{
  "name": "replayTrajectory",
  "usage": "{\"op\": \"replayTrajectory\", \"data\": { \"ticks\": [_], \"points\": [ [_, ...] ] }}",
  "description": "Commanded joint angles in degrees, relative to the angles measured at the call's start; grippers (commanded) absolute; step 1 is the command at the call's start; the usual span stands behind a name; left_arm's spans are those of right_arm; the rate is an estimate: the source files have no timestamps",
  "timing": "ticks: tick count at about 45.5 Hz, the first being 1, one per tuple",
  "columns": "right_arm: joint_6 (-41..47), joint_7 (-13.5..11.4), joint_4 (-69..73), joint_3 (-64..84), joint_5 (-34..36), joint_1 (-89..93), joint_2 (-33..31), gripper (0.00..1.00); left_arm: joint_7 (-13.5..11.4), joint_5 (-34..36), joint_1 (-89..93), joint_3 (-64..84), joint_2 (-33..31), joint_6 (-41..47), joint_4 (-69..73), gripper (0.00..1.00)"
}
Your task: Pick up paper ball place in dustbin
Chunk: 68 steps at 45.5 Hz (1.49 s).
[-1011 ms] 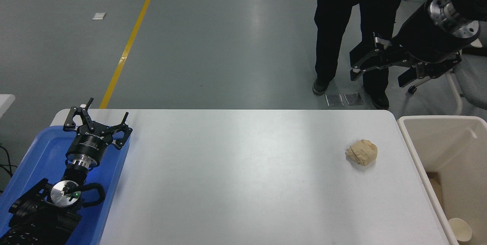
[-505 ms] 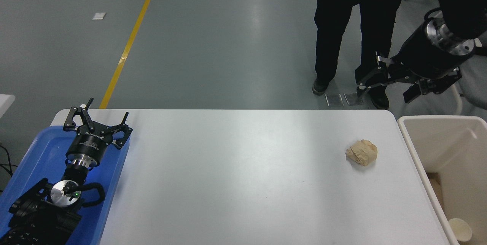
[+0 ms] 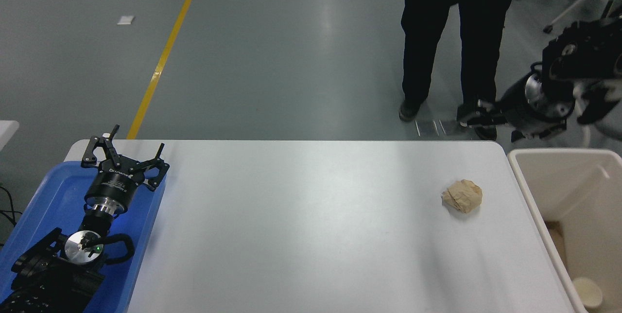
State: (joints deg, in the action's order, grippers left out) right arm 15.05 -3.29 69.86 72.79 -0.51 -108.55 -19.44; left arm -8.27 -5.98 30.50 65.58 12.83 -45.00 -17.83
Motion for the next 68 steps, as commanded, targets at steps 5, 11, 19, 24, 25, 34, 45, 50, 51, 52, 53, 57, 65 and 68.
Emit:
{"op": "replayTrajectory", "data": {
  "ticks": [5,11,19,24,25,34,45,50,51,52,53,57,65,68],
  "points": [
    [-7.76,-0.05,-10.35,-6.34,0.16,18.63,0.19,0.99,0.01,0.01,-0.01,-0.01,0.00,0.00,-0.02,0.99],
    [-7.84,-0.05,-15.62,-11.35,2.17,26.37,0.10,0.99,0.01,0.01,-0.01,0.08,0.00,0.00,-0.02,0.99],
    [-7.93,-0.14,-23.53,-13.91,4.20,34.10,4.31,0.98,0.01,0.01,-0.01,0.08,0.00,0.00,0.07,0.99],
    [-7.93,-0.23,-30.21,-13.99,4.11,38.15,7.57,0.98,0.01,0.01,-0.01,0.08,0.00,0.00,-0.02,0.99],
    [-7.93,-0.23,-31.53,-13.99,3.76,38.94,8.01,0.98,0.01,0.01,-0.01,0.08,0.00,0.00,0.07,0.99],
    [-7.93,-0.31,-41.81,-13.73,2.71,46.23,11.88,0.98,0.01,0.01,-0.01,0.08,0.00,0.00,-0.02,0.99],
    [-7.93,-2.68,-46.57,-13.47,-0.72,49.84,13.11,0.95,0.01,0.01,-0.01,-0.01,0.00,0.00,-0.02,0.99],
    [-8.02,-4.44,-46.48,-13.55,-2.04,49.84,12.85,0.94,0.01,0.01,-0.01,0.08,0.00,0.00,-0.02,0.99],
    [-7.93,-4.44,-46.48,-13.55,-2.04,49.93,12.85,0.94,0.01,0.01,-0.01,0.08,0.00,0.00,-0.02,0.99],
    [-7.93,-4.44,-46.48,-13.64,-2.04,49.93,12.85,0.94,0.01,0.01,-0.01,-0.01,0.00,0.00,-0.02,0.99],
    [-7.93,-4.44,-46.48,-13.64,-2.04,49.93,12.85,0.94,0.01,0.01,-0.01,0.08,0.00,0.00,0.07,0.99],
    [-7.93,-4.44,-46.48,-14.08,-1.95,50.28,12.85,0.94,0.01,0.01,-0.01,0.08,0.00,0.00,-0.02,0.99],
    [-8.11,-4.44,-46.66,-16.54,-1.78,50.46,13.02,0.92,0.01,0.01,-0.01,0.08,0.00,0.00,-0.02,0.99],
    [-9.16,-4.44,-46.74,-17.59,-1.78,50.55,13.02,0.88,0.01,0.01,-0.01,0.08,0.00,0.00,-0.02,0.99]
  ]
}}
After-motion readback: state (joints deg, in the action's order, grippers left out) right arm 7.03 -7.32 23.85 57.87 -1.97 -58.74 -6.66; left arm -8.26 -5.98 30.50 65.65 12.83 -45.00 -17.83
